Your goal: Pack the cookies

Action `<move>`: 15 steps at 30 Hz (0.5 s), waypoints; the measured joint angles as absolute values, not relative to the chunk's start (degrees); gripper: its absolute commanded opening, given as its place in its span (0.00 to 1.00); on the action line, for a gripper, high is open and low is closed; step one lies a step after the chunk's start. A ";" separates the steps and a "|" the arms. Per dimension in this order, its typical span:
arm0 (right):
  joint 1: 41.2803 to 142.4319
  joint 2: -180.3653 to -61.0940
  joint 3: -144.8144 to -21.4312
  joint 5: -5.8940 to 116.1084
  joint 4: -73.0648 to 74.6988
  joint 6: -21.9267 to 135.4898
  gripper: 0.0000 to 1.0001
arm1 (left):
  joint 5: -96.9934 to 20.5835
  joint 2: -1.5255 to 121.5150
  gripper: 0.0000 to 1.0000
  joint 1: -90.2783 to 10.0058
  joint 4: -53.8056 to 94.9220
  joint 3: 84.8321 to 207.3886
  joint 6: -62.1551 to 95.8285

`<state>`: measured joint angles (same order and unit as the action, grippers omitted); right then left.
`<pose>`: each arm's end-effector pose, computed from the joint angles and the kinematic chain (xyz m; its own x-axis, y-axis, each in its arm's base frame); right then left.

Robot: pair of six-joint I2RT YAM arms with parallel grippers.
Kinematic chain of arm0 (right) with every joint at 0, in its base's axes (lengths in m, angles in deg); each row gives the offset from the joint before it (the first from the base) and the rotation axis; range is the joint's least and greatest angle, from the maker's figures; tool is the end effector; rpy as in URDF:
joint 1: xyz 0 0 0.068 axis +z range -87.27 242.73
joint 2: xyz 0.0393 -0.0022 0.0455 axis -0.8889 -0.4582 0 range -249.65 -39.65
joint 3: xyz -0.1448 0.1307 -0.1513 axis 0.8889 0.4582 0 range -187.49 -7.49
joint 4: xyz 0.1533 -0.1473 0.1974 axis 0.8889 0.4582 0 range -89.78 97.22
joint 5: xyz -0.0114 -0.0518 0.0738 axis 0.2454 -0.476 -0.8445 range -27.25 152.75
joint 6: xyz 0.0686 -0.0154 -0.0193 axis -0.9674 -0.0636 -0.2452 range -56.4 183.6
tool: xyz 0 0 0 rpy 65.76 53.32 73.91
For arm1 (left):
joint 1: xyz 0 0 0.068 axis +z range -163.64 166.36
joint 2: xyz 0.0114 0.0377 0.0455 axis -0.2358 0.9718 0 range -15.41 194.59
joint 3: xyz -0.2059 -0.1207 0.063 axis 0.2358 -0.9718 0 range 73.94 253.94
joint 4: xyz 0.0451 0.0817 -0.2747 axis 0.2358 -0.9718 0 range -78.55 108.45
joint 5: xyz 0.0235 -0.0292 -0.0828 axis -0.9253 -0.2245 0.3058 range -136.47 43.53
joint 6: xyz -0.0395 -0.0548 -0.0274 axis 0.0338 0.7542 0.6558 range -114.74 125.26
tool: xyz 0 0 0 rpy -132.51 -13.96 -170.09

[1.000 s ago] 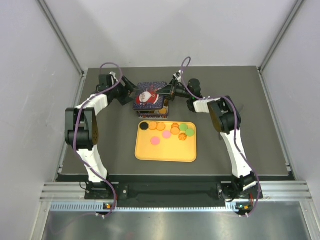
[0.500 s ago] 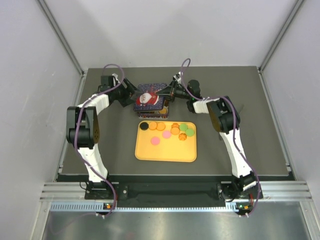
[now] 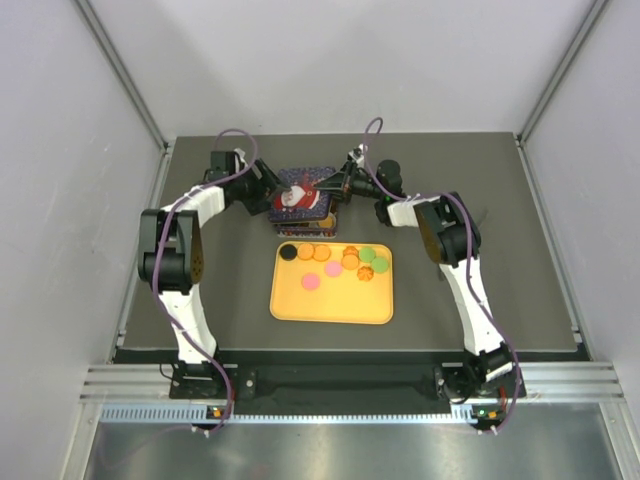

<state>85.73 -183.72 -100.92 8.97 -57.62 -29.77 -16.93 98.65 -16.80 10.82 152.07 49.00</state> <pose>0.4797 0.2568 0.0916 -0.9727 0.2279 -0.0427 -0.0584 -0.0625 0.9963 0.4643 -0.0555 0.1296 -0.7769 -0.5596 -0.2886 -0.1834 0.6397 -0.7464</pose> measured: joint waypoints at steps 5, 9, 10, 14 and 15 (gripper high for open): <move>85.43 -183.72 -100.85 8.84 -57.71 -30.47 0.15 | -16.97 99.30 0.84 -17.25 10.71 152.88 48.59; 85.27 -183.72 -100.13 8.64 -57.64 -30.49 0.15 | -17.15 99.52 0.83 -17.56 10.60 152.99 48.57; 85.27 -183.72 -100.09 8.53 -57.64 -30.44 0.15 | -17.23 99.52 0.83 -17.63 10.55 152.99 48.52; 85.27 -183.72 -100.09 8.38 -57.36 -29.31 0.15 | -17.36 99.52 0.84 -17.69 10.38 152.99 48.52; 85.27 -183.72 -100.09 8.31 -57.16 -28.91 0.15 | -17.39 99.52 0.85 -17.71 10.31 152.99 48.50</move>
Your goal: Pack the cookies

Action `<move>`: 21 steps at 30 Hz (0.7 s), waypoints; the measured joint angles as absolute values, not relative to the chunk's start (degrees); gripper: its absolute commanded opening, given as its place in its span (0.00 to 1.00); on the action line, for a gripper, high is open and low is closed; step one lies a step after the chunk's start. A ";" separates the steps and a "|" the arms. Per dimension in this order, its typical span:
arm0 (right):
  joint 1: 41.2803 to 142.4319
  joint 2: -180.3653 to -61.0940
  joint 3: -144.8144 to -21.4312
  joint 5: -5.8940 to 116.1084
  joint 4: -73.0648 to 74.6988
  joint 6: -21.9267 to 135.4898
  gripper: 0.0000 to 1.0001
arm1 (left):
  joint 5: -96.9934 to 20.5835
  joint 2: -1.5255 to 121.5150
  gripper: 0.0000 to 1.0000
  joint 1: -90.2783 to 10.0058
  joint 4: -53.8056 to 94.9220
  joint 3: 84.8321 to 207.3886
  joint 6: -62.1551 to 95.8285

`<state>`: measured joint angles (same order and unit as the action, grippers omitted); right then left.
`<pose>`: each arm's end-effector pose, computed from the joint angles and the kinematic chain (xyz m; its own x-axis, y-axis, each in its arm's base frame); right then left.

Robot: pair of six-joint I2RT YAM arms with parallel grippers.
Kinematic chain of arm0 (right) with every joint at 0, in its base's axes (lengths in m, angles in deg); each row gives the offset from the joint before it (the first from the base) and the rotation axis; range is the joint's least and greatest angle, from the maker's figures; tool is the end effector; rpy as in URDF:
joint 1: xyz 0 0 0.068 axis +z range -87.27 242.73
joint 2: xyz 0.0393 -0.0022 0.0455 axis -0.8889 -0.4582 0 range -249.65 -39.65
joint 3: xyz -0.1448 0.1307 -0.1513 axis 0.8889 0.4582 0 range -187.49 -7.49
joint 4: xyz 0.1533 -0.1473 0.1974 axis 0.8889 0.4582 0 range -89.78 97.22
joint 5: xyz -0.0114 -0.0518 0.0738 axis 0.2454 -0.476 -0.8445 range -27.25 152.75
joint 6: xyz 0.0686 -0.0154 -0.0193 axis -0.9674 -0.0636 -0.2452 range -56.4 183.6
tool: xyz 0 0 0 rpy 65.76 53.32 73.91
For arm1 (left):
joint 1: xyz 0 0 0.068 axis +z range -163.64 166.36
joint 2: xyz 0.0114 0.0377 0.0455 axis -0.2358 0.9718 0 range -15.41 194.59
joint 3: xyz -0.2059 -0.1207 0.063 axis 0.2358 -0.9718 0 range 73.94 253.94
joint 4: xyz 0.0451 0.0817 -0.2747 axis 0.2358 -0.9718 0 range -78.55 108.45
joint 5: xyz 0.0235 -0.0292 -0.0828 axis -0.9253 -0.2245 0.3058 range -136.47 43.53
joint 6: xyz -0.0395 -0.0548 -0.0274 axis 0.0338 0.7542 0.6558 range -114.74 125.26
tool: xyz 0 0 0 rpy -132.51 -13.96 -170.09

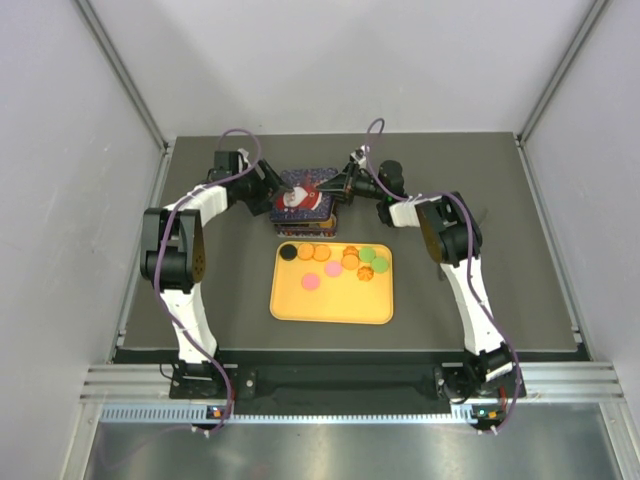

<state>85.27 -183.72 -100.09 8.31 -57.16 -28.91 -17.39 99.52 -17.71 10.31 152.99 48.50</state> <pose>0.4790 0.2522 0.0859 -0.9735 0.2250 -0.0402 -0.0526 -0.0494 0.9974 0.4662 -0.0627 0.1275 -0.7863 -0.5443 -0.2924 -0.1758 0.6508 -0.7386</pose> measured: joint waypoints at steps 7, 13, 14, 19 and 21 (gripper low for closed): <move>85.34 -183.72 -100.09 7.79 -55.55 -26.07 0.17 | -17.36 99.52 0.86 -17.84 10.23 152.99 48.20; 85.36 -183.72 -100.11 7.16 -53.05 -23.89 0.20 | -17.36 99.52 0.86 -17.91 10.16 152.99 47.78; 85.38 -183.72 -100.11 7.13 -52.44 -23.45 0.21 | -17.36 99.52 0.86 -17.93 10.12 152.99 47.69; 85.38 -183.72 -100.11 7.05 -50.15 -21.79 0.24 | -17.43 99.52 0.86 -18.30 8.89 152.99 47.17; 85.38 -183.72 -100.11 7.05 -49.30 -21.24 0.25 | -17.47 99.52 0.86 -18.39 8.56 152.99 47.08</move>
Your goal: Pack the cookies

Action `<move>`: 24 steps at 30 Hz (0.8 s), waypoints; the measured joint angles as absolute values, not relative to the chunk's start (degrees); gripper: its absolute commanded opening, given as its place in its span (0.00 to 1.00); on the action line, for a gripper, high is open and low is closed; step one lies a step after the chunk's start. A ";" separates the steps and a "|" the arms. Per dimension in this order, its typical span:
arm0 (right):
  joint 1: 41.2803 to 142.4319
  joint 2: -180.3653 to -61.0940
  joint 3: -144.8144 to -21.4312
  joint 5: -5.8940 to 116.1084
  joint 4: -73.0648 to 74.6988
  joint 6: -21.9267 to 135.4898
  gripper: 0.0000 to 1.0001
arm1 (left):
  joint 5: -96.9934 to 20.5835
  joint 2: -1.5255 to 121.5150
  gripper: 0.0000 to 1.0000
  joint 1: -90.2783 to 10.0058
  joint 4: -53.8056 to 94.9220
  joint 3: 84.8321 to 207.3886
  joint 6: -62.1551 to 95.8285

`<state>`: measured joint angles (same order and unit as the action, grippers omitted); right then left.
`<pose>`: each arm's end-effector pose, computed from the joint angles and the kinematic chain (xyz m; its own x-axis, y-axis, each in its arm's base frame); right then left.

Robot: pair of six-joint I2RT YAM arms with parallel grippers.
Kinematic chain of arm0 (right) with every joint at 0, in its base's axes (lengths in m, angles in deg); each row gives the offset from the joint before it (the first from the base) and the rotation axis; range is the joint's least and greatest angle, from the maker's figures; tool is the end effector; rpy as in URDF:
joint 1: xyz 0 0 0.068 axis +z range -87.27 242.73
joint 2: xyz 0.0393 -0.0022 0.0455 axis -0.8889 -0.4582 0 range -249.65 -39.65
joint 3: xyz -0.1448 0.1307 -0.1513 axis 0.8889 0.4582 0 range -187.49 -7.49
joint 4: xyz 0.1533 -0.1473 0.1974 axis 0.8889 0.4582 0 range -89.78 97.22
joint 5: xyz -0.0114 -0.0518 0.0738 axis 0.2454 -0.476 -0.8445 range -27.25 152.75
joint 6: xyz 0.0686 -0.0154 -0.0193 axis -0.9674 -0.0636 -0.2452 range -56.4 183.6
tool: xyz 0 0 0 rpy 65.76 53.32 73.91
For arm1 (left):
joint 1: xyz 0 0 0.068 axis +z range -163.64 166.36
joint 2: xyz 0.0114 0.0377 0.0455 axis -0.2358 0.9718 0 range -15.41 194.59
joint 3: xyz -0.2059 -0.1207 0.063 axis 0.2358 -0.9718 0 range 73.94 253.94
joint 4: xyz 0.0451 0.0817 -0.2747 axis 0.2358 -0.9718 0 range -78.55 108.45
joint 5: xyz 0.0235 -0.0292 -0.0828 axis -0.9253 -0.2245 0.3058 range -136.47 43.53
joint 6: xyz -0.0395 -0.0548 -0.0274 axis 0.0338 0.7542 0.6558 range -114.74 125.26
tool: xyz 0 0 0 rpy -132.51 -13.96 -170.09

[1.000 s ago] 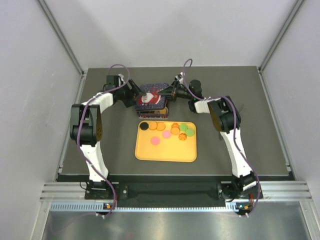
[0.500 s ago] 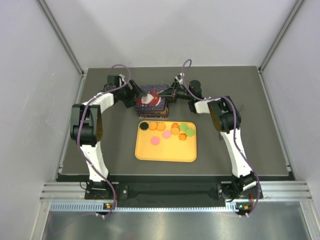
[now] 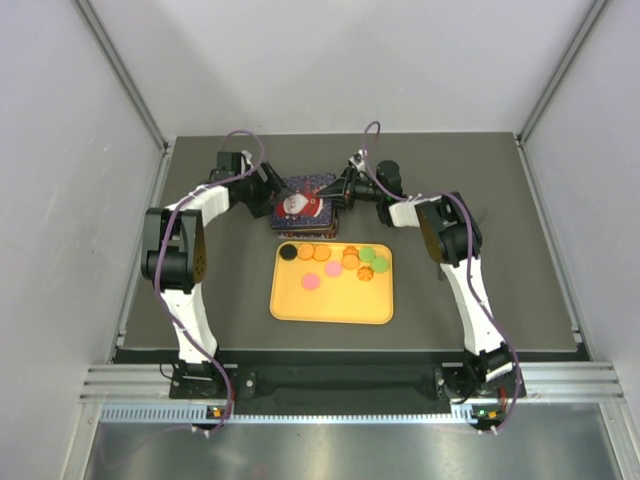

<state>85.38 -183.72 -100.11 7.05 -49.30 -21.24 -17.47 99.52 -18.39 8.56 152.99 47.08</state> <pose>0.4777 0.2537 0.0711 -0.9778 0.2002 -0.0622 -0.0572 0.0311 0.9979 0.4628 -0.0679 0.1247 -0.8052 -0.5183 -0.2882 -0.1711 0.6683 -0.7240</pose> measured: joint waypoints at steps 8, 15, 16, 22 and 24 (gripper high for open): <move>85.17 -182.82 -99.23 7.13 -49.08 -20.96 0.34 | -18.08 99.52 0.84 -18.65 7.73 153.03 46.95; 84.27 -181.86 -96.65 7.22 -51.28 -21.72 0.38 | -18.96 99.63 0.84 -19.05 6.62 153.53 46.49; 84.07 -181.64 -96.11 7.18 -51.48 -21.94 0.38 | -19.05 99.65 0.84 -19.07 6.53 153.64 46.42; 82.70 -181.07 -93.53 7.18 -53.40 -22.95 0.39 | -19.18 100.05 0.84 -19.24 5.90 153.93 45.99; 82.13 -181.01 -92.89 7.20 -53.78 -23.16 0.39 | -19.31 100.18 0.84 -19.31 5.72 154.04 45.99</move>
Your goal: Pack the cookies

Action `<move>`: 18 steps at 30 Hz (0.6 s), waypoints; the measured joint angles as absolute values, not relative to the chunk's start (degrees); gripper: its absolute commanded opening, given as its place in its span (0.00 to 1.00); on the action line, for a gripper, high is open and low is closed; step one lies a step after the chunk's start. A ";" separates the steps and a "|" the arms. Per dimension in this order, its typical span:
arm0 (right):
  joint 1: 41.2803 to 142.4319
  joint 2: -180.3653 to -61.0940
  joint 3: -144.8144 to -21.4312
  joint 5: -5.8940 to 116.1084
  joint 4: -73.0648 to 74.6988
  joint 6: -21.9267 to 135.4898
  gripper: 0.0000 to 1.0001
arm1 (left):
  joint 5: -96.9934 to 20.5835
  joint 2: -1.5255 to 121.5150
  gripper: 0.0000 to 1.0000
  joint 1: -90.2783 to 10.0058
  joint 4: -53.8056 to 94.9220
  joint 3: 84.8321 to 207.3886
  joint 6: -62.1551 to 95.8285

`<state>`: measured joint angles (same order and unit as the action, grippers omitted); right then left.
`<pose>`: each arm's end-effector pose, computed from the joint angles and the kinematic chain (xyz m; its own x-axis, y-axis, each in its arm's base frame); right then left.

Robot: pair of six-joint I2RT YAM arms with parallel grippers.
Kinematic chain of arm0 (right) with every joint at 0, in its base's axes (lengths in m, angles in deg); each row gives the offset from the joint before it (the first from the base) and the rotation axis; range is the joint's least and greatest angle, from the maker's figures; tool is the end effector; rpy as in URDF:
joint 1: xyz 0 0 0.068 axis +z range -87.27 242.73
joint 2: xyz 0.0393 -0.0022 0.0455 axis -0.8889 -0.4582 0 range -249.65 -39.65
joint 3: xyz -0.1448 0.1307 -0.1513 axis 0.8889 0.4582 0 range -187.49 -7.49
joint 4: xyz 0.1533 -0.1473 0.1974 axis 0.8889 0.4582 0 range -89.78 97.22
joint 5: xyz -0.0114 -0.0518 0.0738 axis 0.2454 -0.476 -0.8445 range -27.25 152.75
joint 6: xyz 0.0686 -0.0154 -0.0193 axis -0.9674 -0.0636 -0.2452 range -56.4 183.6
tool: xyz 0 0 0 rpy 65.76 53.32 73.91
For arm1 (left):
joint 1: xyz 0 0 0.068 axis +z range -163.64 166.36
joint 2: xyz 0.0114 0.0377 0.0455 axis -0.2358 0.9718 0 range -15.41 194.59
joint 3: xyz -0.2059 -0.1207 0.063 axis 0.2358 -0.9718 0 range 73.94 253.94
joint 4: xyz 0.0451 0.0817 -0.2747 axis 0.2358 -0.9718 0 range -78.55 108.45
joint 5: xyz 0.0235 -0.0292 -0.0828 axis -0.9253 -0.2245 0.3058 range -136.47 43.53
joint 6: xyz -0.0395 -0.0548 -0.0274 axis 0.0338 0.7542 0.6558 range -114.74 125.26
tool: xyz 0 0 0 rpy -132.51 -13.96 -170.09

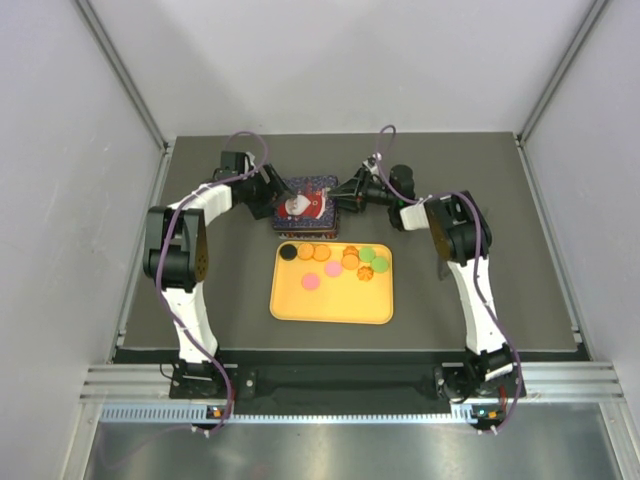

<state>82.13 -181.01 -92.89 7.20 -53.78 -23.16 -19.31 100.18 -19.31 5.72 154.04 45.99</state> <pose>0.4713 0.2190 0.0633 -0.9655 0.2588 -0.0284 -0.0224 0.0260 0.9994 0.4617 -0.0736 0.1209 -0.8171 -0.5023 -0.2827 -0.1883 0.6963 -0.6926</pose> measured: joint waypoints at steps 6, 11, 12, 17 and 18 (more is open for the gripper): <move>80.66 -180.27 -90.60 7.29 -55.00 -23.65 0.40 | -19.33 100.38 0.84 -19.48 5.24 154.25 45.99; 79.24 -179.48 -88.76 7.22 -56.11 -24.02 0.41 | -19.35 100.38 0.83 -19.86 4.94 154.60 45.99; 78.94 -179.35 -88.50 7.26 -56.20 -24.02 0.41 | -19.37 100.38 0.83 -19.94 4.78 154.69 45.99; 77.95 -178.32 -87.47 7.48 -54.72 -22.23 0.42 | -19.55 100.38 0.83 -20.27 4.00 155.87 45.77; 77.93 -177.93 -87.32 7.55 -53.95 -21.42 0.42 | -19.59 100.38 0.83 -20.27 3.78 156.11 45.75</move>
<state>77.93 -177.93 -87.32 7.55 -53.95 -21.42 -19.59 100.38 -20.27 3.78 156.11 45.75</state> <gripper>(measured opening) 0.413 0.835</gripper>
